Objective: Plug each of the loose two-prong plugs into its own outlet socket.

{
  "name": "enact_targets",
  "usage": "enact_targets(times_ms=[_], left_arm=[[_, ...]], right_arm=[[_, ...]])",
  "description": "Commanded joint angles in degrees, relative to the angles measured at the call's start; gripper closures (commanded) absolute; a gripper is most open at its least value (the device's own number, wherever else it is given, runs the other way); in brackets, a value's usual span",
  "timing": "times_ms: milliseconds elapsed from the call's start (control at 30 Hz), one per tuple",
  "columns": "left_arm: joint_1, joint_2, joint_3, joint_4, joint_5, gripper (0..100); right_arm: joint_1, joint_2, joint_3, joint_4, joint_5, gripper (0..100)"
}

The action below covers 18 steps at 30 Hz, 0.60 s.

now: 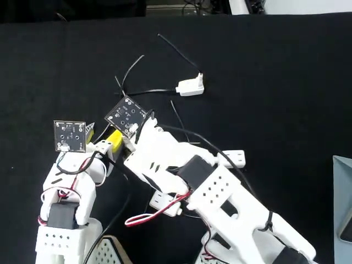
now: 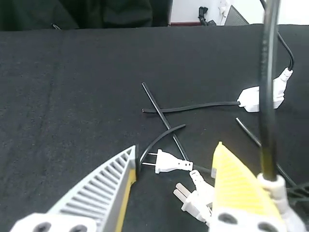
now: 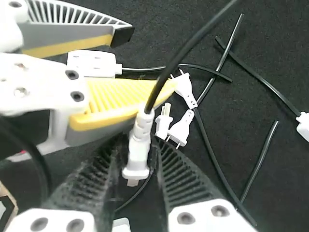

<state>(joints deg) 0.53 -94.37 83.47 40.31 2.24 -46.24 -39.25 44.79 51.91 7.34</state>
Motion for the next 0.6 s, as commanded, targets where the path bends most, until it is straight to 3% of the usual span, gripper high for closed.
enact_targets(times_ms=[0,233,567], left_arm=[[0.75,-0.62,-6.99,-1.41,0.53,75],[-0.31,-0.62,-7.16,-1.76,0.18,75],[-9.19,-0.53,-4.44,-6.51,0.18,75]], right_arm=[[-2.02,-1.10,1.01,-0.35,-0.35,98.7],[-2.02,-1.54,2.33,-0.35,-0.35,98.7],[-2.20,-1.54,1.89,-0.26,-0.35,98.7]])
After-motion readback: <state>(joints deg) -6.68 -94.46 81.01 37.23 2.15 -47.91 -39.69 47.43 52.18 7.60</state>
